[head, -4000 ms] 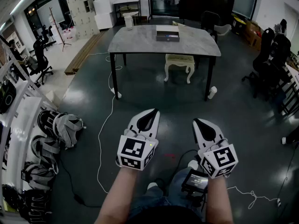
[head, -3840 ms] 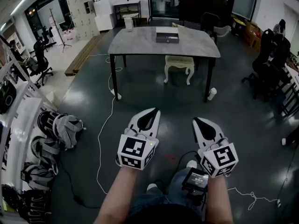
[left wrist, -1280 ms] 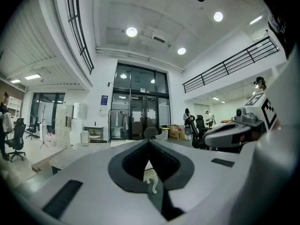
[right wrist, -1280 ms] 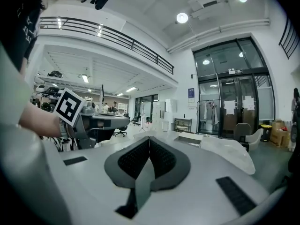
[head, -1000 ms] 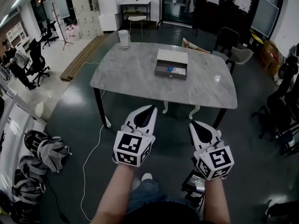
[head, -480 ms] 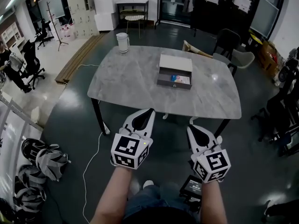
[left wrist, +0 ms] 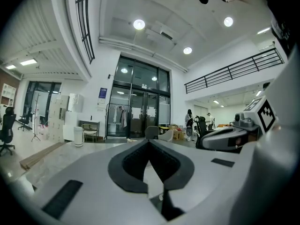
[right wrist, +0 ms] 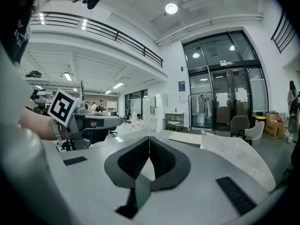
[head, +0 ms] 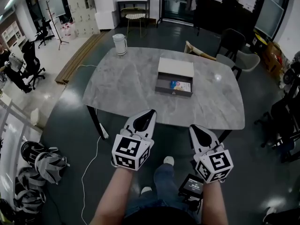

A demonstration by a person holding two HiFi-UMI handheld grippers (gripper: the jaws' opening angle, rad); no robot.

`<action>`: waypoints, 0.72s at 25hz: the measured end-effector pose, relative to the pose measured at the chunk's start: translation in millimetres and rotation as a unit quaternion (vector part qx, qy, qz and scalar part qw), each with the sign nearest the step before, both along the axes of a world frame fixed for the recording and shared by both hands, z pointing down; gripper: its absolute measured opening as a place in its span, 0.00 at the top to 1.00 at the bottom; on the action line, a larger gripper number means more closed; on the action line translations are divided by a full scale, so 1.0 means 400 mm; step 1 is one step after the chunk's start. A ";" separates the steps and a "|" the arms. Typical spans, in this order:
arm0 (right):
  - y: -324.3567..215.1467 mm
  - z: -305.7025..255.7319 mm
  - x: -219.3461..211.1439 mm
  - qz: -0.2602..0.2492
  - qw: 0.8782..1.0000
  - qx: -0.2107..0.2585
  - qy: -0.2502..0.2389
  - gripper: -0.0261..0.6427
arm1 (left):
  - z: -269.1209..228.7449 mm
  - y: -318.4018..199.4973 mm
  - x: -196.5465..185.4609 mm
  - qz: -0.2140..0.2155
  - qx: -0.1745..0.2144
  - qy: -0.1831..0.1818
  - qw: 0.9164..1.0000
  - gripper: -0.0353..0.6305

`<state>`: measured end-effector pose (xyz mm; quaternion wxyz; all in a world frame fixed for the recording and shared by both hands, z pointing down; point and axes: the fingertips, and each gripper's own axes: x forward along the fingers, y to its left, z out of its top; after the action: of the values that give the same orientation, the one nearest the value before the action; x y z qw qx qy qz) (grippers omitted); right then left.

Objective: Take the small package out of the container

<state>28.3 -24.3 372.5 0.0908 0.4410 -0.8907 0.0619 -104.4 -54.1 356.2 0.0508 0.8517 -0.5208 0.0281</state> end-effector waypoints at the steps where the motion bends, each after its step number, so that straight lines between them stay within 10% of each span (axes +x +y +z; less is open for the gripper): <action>1: -0.028 0.003 -0.003 -0.004 1.000 0.001 -0.002 0.92 | 0.009 -0.025 0.002 0.000 -0.004 -0.003 1.000 0.93; 18: -0.469 -0.005 0.099 -0.051 0.999 0.001 -0.009 0.92 | 0.008 -0.418 0.103 -0.024 -0.028 0.000 0.999 0.93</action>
<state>68.0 -211.9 370.5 0.0850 0.3946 -0.9129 0.0603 -63.2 -221.5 359.4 0.0753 0.8369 -0.5405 0.0419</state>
